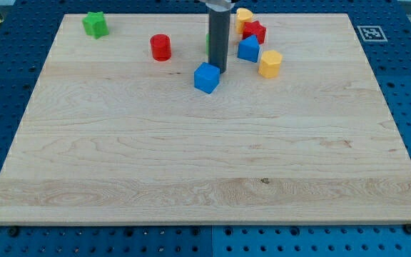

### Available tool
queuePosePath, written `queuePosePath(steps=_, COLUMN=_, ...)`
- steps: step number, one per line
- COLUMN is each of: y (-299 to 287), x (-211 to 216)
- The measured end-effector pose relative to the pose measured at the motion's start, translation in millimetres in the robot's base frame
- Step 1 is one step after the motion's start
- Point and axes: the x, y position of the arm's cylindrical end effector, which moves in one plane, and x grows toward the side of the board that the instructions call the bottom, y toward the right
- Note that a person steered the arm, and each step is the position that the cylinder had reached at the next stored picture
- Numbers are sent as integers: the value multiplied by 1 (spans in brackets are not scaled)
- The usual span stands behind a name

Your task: Push the blue cube towards the bottom right corner

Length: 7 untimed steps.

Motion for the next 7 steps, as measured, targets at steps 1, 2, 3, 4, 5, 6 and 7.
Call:
queuePosePath(steps=1, y=0, x=36)
queuePosePath(steps=2, y=13, x=72)
queuePosePath(steps=3, y=-1, x=51)
queuePosePath(steps=4, y=-31, x=36)
queuePosePath(steps=5, y=-66, x=29)
queuePosePath(steps=6, y=-84, x=38)
queuePosePath(steps=7, y=-18, x=68)
